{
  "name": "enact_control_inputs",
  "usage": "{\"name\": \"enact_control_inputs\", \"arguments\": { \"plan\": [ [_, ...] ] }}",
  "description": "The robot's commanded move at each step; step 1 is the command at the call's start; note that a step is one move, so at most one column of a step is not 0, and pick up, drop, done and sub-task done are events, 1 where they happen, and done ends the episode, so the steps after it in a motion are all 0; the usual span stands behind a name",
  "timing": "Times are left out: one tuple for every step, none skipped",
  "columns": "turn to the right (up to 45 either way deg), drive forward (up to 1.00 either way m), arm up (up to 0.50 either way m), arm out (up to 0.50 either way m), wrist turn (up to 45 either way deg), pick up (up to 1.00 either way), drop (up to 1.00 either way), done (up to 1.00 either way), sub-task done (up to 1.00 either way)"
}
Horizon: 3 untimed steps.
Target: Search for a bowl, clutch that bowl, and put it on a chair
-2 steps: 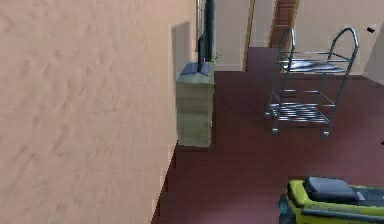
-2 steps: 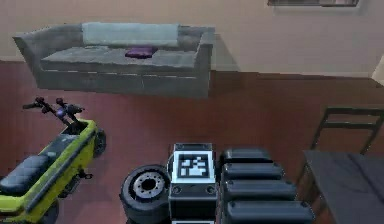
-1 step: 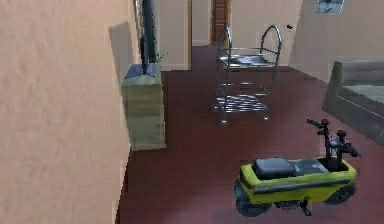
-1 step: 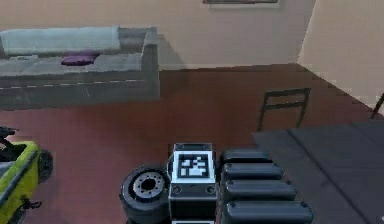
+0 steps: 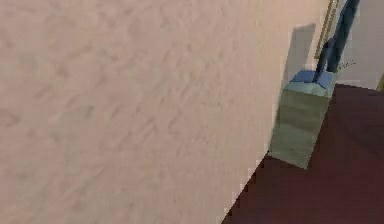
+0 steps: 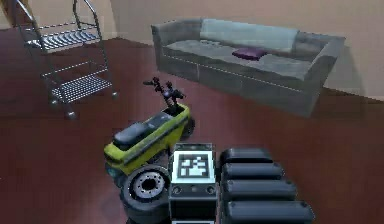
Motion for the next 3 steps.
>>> {"name": "enact_control_inputs", "arguments": {
  "plan": [
    [-45.0, 0.0, 0.0, 0.0, 0.0, 0.0, 0.0, 0.0, 0.0],
    [-45.0, 0.0, 0.0, 0.0, 0.0, 0.0, 0.0, 0.0, 0.0],
    [-21.0, 0.0, 0.0, 0.0, 0.0, 0.0, 0.0, 0.0, 0.0]
  ]
}}
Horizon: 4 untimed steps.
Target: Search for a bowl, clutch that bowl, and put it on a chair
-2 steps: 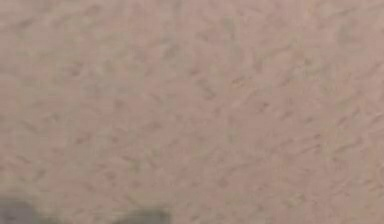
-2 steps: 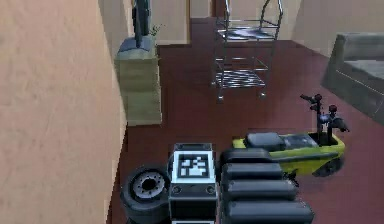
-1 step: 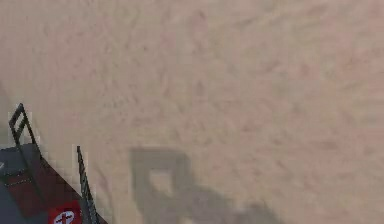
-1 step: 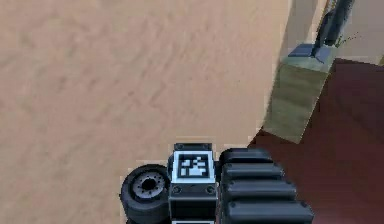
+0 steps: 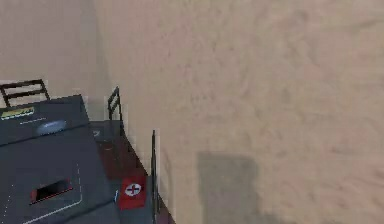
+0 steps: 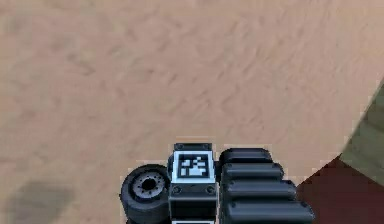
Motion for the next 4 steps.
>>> {"name": "enact_control_inputs", "arguments": {
  "plan": [
    [45.0, 0.0, 0.0, 0.0, 0.0, 0.0, 0.0, 0.0, 0.0],
    [45.0, 0.0, 0.0, 0.0, 0.0, 0.0, 0.0, 0.0, 0.0],
    [45.0, 0.0, 0.0, 0.0, 0.0, 0.0, 0.0, 0.0, 0.0],
    [27.0, 0.0, 0.0, 0.0, 0.0, 0.0, 0.0, 0.0, 0.0]
  ]
}}
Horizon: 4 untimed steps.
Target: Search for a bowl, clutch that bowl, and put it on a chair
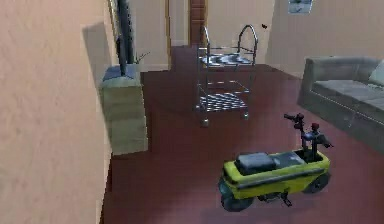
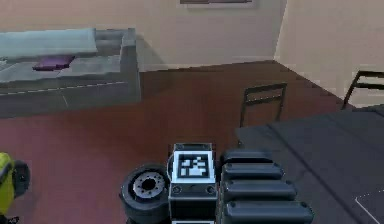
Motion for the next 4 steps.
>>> {"name": "enact_control_inputs", "arguments": {
  "plan": [
    [45.0, 0.0, 0.0, 0.0, 0.0, 0.0, 0.0, 0.0, 0.0],
    [45.0, 0.0, 0.0, 0.0, 0.0, 0.0, 0.0, 0.0, 0.0],
    [45.0, 0.0, 0.0, 0.0, 0.0, 0.0, 0.0, 0.0, 0.0],
    [3.0, 0.0, 0.0, 0.0, 0.0, 0.0, 0.0, 0.0, 0.0]
  ]
}}
